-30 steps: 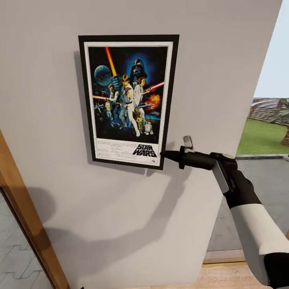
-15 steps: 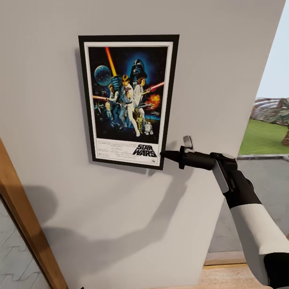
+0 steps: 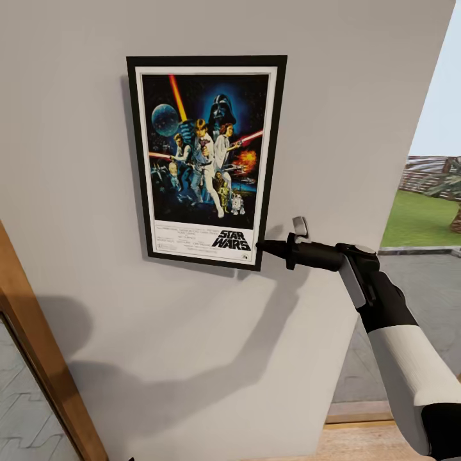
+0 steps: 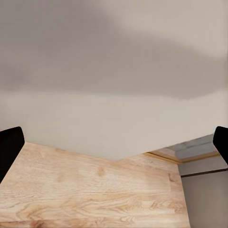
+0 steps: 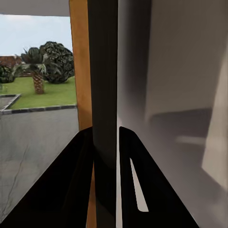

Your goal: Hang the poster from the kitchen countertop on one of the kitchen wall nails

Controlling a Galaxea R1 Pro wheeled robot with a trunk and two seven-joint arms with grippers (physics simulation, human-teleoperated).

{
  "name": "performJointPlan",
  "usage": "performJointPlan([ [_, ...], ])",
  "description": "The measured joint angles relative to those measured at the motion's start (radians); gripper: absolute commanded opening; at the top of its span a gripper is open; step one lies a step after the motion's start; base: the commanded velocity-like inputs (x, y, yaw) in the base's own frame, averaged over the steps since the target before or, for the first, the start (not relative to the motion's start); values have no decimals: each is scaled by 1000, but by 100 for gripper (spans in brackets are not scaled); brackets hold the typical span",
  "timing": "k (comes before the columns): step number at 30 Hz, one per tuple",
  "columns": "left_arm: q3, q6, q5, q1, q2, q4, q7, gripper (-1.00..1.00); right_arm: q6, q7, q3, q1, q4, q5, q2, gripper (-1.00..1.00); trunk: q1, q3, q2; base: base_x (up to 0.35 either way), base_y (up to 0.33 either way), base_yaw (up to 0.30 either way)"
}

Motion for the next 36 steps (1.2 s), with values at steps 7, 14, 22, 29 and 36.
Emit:
performJointPlan([
  [7, 0, 0, 0, 0, 0, 0, 0, 100, 0, 0, 0, 0, 0, 0, 0, -100, 0, 0, 0, 0, 0, 0],
  [14, 0, 0, 0, 0, 0, 0, 0, 100, 0, 0, 0, 0, 0, 0, 0, -100, 0, 0, 0, 0, 0, 0],
  [22, -3, 0, 0, 0, 7, 0, 1, 100, 0, 0, 0, 0, 0, 0, 0, -100, 0, 0, 0, 0, 0, 0],
  [29, -3, 1, 0, 0, 9, 0, 1, 100, 0, -1, 0, 0, 0, 0, 0, -100, 0, 0, 0, 0, 0, 0],
  [36, -3, 0, 0, 0, 9, 0, 1, 100, 0, -1, 0, 0, 0, 0, 0, -100, 0, 0, 0, 0, 0, 0],
])
